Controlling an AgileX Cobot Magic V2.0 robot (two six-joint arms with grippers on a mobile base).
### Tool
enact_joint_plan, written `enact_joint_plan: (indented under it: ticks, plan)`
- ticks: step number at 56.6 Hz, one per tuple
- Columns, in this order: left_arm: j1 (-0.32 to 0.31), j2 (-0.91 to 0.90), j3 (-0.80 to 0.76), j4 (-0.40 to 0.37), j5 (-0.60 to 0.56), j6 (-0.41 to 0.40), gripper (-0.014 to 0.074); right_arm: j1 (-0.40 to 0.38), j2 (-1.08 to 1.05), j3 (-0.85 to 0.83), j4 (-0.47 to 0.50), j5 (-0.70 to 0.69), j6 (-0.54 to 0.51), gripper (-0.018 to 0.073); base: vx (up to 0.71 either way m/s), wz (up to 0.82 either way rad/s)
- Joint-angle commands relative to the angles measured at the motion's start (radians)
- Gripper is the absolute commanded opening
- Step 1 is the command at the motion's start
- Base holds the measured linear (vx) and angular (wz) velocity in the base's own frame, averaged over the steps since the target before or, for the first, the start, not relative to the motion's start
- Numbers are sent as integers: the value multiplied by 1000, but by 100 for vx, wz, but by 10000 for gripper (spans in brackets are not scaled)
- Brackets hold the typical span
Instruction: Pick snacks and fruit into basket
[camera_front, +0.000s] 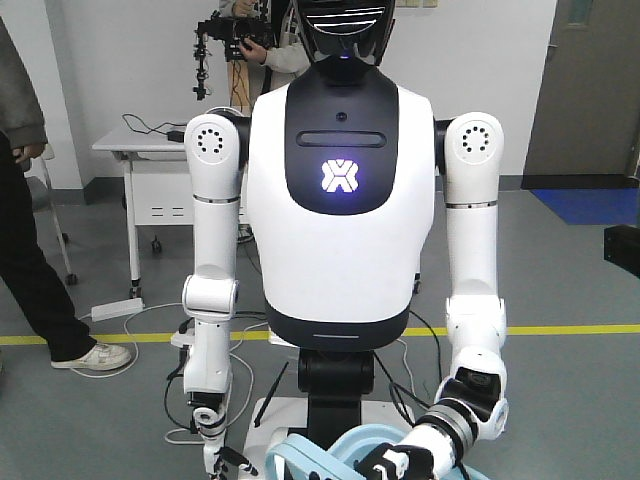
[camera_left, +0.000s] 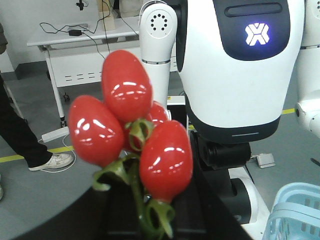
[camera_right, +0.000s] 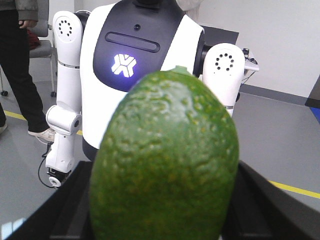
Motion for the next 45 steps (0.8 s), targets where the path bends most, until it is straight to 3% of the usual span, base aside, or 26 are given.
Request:
enact_joint_plan:
  ticks: [1,45]
  plan:
    - [0,-5,-30,-5,-82,-7,-3,-5,-7,-29,-19,-86,-5,-9,7,0]
    - [0,-5,-30,-5,-82,-7,-3,-5,-7,-29,-19,-87,-4,-9,3,2]
